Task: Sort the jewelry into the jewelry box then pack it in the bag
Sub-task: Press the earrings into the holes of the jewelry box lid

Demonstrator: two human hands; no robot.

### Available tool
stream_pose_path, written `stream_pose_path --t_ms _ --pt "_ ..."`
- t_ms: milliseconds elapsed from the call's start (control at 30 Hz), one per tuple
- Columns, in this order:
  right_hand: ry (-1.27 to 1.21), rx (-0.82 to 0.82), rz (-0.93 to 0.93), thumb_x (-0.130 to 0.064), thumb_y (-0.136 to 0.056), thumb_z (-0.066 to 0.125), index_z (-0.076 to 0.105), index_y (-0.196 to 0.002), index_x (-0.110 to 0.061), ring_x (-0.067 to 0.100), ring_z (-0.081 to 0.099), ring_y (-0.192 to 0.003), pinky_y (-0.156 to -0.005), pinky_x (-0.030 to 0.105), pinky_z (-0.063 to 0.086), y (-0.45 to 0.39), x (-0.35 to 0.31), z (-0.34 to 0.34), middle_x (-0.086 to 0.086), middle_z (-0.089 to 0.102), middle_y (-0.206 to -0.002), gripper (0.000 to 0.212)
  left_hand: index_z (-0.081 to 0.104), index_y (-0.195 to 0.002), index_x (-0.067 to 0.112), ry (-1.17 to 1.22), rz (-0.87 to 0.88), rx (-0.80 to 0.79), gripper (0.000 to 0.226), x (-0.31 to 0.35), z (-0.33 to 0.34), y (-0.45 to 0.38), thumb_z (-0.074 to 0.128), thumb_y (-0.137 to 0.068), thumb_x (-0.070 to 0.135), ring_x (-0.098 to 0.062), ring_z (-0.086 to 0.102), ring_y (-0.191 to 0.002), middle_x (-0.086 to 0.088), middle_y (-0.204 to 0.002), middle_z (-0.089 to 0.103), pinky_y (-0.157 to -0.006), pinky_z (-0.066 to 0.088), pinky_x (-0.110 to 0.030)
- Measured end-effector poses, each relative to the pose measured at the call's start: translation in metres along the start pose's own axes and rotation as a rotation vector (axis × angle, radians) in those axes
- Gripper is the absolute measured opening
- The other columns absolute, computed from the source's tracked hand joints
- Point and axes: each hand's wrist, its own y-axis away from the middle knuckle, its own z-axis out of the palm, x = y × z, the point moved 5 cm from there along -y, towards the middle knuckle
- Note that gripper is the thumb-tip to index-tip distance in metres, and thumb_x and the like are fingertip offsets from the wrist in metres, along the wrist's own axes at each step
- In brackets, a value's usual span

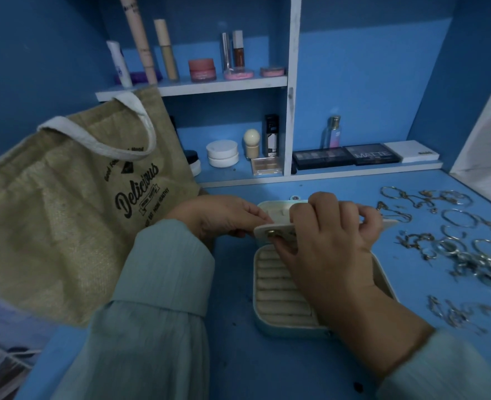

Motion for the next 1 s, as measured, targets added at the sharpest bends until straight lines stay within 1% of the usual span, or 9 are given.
stream_pose_path --t_ms 133,200,267,367,433,633,800,900,1000 --pt "0.006 -0.009 0.009 -0.050 -0.078 0.063 0.043 -0.083 -0.014 0.022 0.033 -0.076 -0.082 0.043 0.028 0.000 0.000 0.001 0.007 0.053 -0.085 0.041 0.064 -0.080 0.019 -0.050 -0.037 -0.032 0.013 0.005 0.000 -0.001 0.057 -0.089 0.014 0.007 0.051 -0.053 0.011 -0.064 0.059 -0.060 0.040 -0.010" --pt "0.008 -0.009 0.004 -0.049 -0.078 0.063 0.044 -0.083 -0.014 0.023 0.033 -0.076 -0.082 0.043 0.028 0.000 0.000 0.001 0.008 0.053 -0.085 0.040 0.064 -0.080 0.020 -0.091 -0.048 -0.043 0.013 0.007 0.000 -0.001 0.056 -0.090 0.016 0.006 0.051 -0.054 0.011 -0.064 0.059 -0.061 0.040 -0.011" --pt "0.008 -0.012 0.002 -0.047 -0.076 0.066 0.044 -0.083 -0.014 0.023 0.033 -0.076 -0.082 0.044 0.028 0.000 0.000 0.001 0.008 0.054 -0.085 0.041 0.065 -0.081 0.022 -0.161 -0.060 -0.057 0.013 0.011 -0.001 0.000 0.057 -0.089 0.018 0.002 0.050 -0.061 0.010 -0.067 0.059 -0.066 0.040 -0.013" --pt "0.003 -0.009 0.005 -0.045 -0.075 0.069 0.044 -0.083 -0.014 0.023 0.033 -0.076 -0.082 0.043 0.027 0.000 0.000 0.001 0.009 0.054 -0.084 0.041 0.064 -0.083 0.027 -0.275 -0.082 -0.050 0.010 0.018 -0.003 0.002 0.059 -0.088 0.021 -0.002 0.054 -0.076 0.008 -0.082 0.062 -0.086 0.044 -0.022" --pt "0.006 -0.010 0.006 -0.044 -0.074 0.069 0.044 -0.082 -0.013 0.023 0.033 -0.076 -0.082 0.043 0.027 0.000 0.000 0.001 0.009 0.054 -0.084 0.040 0.064 -0.085 0.028 -0.344 -0.086 -0.047 0.007 0.023 -0.004 0.003 0.060 -0.088 0.023 -0.002 0.054 -0.081 0.008 -0.087 0.062 -0.091 0.043 -0.024" --pt "0.026 -0.008 0.005 -0.047 -0.074 0.067 0.043 -0.084 -0.014 0.023 0.033 -0.076 -0.082 0.043 0.028 -0.001 0.000 0.002 0.008 0.054 -0.085 0.043 0.058 -0.083 0.027 -0.407 -0.081 -0.057 0.012 0.029 -0.004 0.003 0.057 -0.090 0.018 0.002 0.048 -0.065 0.009 -0.077 0.056 -0.064 0.039 -0.012" --pt "0.011 0.003 0.006 -0.047 -0.073 0.070 0.042 -0.084 -0.013 0.023 0.033 -0.076 -0.081 0.043 0.028 -0.001 0.000 0.001 0.009 0.054 -0.084 0.045 0.059 -0.083 0.026 -0.434 -0.111 -0.079 0.011 0.031 -0.002 0.001 0.056 -0.091 0.019 -0.001 0.049 -0.068 0.007 -0.078 0.055 -0.065 0.040 -0.014" --pt "0.005 -0.004 0.007 -0.046 -0.072 0.071 0.041 -0.084 -0.014 0.023 0.033 -0.076 -0.081 0.042 0.027 -0.001 0.000 0.002 0.009 0.055 -0.084 0.045 0.061 -0.091 0.022 -0.436 -0.134 -0.092 0.004 0.032 -0.002 0.001 0.057 -0.090 0.022 -0.001 0.051 -0.074 0.007 -0.083 0.057 -0.067 0.042 -0.013" --pt "0.004 -0.017 0.006 -0.047 -0.073 0.069 0.041 -0.084 -0.014 0.023 0.033 -0.076 -0.081 0.043 0.027 -0.003 0.001 0.002 0.008 0.054 -0.084 0.044 0.060 -0.097 0.022 -0.448 -0.135 -0.096 0.008 0.033 -0.003 0.000 0.057 -0.090 0.024 -0.001 0.051 -0.075 0.007 -0.085 0.057 -0.070 0.043 -0.013"
